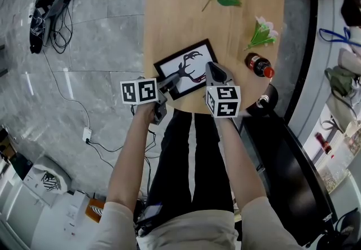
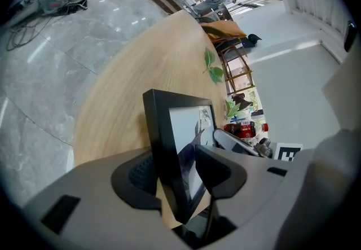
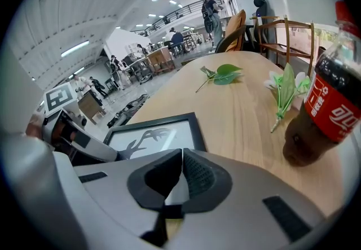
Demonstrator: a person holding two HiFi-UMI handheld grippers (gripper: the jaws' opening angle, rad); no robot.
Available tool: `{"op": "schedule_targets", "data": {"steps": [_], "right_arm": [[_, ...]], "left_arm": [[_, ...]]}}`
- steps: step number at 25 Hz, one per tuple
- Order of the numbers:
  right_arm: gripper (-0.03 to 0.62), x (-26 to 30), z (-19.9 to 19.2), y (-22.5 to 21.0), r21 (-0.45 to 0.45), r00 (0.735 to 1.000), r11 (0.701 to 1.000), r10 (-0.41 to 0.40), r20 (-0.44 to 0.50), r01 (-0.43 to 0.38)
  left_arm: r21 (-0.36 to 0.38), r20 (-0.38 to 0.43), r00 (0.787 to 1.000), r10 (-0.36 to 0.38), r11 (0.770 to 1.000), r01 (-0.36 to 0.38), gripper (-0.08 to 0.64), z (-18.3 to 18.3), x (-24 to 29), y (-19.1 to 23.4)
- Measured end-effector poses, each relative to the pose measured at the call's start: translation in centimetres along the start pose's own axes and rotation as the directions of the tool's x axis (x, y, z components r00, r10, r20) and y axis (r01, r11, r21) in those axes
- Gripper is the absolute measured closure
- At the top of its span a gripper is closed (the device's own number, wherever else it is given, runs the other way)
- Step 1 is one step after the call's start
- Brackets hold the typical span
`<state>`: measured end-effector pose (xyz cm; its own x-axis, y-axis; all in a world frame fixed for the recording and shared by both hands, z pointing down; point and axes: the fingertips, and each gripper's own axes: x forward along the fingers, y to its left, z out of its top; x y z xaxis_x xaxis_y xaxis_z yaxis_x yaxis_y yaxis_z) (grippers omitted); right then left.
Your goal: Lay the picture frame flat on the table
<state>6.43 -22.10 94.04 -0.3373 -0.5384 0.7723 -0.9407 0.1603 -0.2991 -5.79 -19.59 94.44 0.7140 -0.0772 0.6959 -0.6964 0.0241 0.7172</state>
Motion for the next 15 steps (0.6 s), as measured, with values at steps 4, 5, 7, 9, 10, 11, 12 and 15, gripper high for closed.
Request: {"op": "schedule_targets", "data": {"steps": [4,5,7,9,10,11,12,15], "right_arm": [[0.557,0.1,0.0,0.0,-0.009,1.0,1.0,-0.009,0.004,0.009],[0.557,0.1,-0.1,0.0,-0.013,1.0,1.0,-0.013,0.003,0.013],[0.557,0.1,-0.1,0.0,-0.021,1.0,1.0,-0.022,0.0,0.022],[0.557,0.2,-0.1,0.1,-0.022,1.0,0.999,-0.026,-0.002,0.026],[0.557,0.2,-0.2,0.1,-0.02,1.0,0.999,-0.025,-0.004,0.025],[0.557,0.3,-0.3,0.2,-0.018,1.0,1.0,-0.024,-0.007,0.024],[0.557,0.3,-0.4,0.1,-0.018,1.0,1.0,-0.025,-0.009,0.025],[0.557,0.3,-0.5,0.2,-0.038,0.999,0.999,-0.035,-0.012,0.035]], "left_arm": [[0.005,-0.013,1.0,0.023,1.0,-0.023,0.385,-0.2,-0.5,0.8],[0.009,-0.017,1.0,0.025,1.0,-0.025,0.385,-0.3,-0.5,0.8],[0.022,-0.027,0.999,0.031,0.999,-0.031,0.385,-0.6,-0.8,1.0],[0.039,-0.038,0.999,0.039,0.999,-0.038,0.385,-0.8,-1.1,1.3],[0.044,-0.042,0.998,0.042,0.998,-0.04,0.385,-1.0,-1.3,1.5],[0.047,-0.043,0.998,0.044,0.998,-0.042,0.385,-1.1,-1.5,1.7],[0.049,-0.043,0.998,0.044,0.998,-0.042,0.385,-1.2,-1.6,1.8],[0.051,-0.046,0.998,0.038,0.998,-0.036,0.385,-1.6,-1.8,2.0]]}}
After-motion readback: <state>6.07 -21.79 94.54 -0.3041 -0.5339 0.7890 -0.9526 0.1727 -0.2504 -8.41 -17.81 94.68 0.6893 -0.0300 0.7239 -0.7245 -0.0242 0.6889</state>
